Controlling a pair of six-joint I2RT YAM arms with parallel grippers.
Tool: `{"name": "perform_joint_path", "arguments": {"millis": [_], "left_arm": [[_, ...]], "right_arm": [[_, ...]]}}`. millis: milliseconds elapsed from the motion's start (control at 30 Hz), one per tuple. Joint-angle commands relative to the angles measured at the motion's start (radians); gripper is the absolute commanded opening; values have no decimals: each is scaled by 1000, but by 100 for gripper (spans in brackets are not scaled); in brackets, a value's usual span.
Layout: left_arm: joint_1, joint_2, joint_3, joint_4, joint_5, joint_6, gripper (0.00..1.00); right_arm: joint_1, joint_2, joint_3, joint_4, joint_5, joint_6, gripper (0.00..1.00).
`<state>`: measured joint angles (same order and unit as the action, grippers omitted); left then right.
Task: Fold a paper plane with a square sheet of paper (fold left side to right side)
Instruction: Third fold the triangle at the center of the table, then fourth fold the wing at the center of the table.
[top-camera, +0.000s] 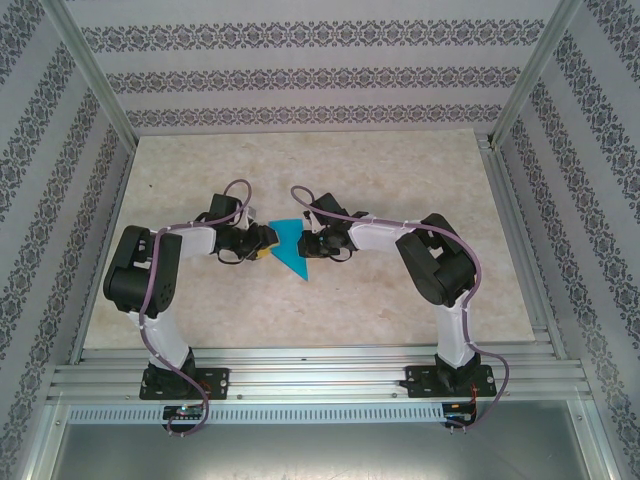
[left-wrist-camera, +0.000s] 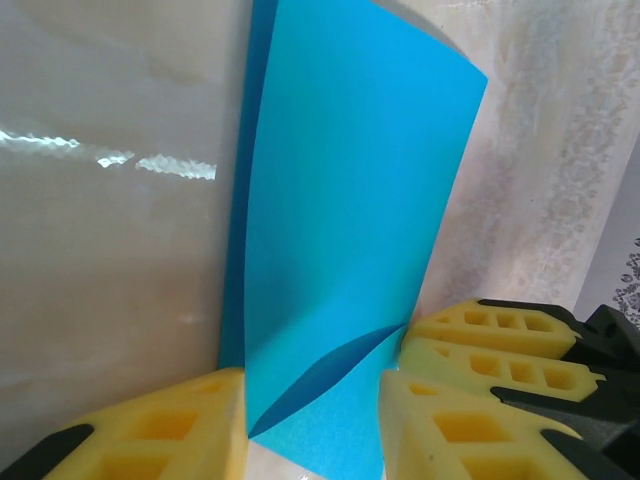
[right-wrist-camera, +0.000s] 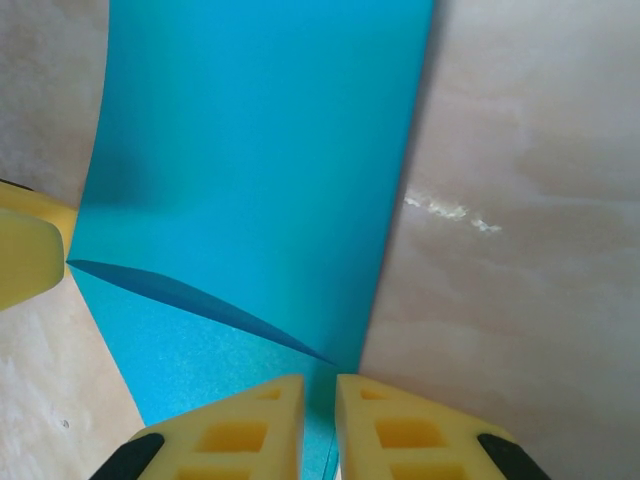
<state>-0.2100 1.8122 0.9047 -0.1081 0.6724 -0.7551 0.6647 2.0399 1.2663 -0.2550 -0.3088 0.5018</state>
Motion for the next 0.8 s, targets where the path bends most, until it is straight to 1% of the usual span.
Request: {"name": "perform_joint_path", "arguments": {"millis": [0,100,333,433,500,600,667,767], "left_arm": [[-5,12,23,15,-11,2,38],[-8,14,25,10,-14,5,37],[-14,19,48,7,-11,5,17],[-23,24,62,-3,-3,7,10],[-29,25,69,-13,-1,8,7],[-38,14,78,-35,-4,11,4],[-43,5,80,-52,-8,8,4],[-48,-11,82,-75,-15,-1,3]], "right_arm": [[-11,28,-8,-20,8,-14,17],[-11,28,-11,-13,5,-12,17],[-11,24,-14,-7,1,-11,17],[-13,-20,-32,23,8,-24,18],[-13,-69,-43,25,37,-48,24],[-6,-160,-80,29,99,-90,31],[19,-210,-101,7,170,-114,36],[97,-251,-126,-30,317,-136,39]]}}
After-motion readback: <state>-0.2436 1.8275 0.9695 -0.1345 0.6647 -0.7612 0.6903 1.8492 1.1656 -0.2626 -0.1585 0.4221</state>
